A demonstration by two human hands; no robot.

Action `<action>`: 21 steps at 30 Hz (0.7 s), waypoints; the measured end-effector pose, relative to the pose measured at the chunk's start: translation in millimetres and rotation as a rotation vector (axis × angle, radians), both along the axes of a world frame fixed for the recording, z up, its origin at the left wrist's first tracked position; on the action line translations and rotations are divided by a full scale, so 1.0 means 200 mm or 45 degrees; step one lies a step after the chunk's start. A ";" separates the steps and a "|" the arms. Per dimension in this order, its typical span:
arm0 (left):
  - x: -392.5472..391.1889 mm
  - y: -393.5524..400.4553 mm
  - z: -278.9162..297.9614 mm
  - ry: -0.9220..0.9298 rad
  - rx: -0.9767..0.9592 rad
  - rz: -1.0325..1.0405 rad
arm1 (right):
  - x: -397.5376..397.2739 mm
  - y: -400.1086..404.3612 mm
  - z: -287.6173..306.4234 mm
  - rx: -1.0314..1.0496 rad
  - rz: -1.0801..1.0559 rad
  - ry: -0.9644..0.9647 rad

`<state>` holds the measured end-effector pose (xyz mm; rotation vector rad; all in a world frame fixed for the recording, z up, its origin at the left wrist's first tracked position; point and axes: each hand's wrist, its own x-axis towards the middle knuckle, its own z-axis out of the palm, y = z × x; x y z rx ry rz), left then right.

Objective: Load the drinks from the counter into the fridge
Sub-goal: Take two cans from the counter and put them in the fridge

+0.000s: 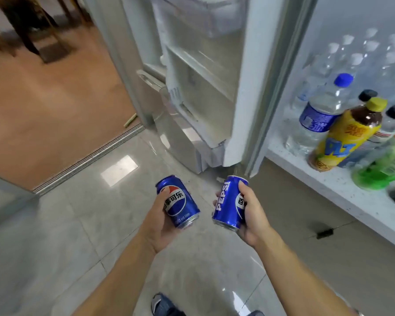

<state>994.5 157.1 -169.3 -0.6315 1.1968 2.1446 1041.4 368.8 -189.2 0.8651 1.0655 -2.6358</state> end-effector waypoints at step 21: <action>-1.09 -1.51 0.00 0.376 -0.148 0.186 | -1.27 -1.48 0.06 0.759 0.300 0.338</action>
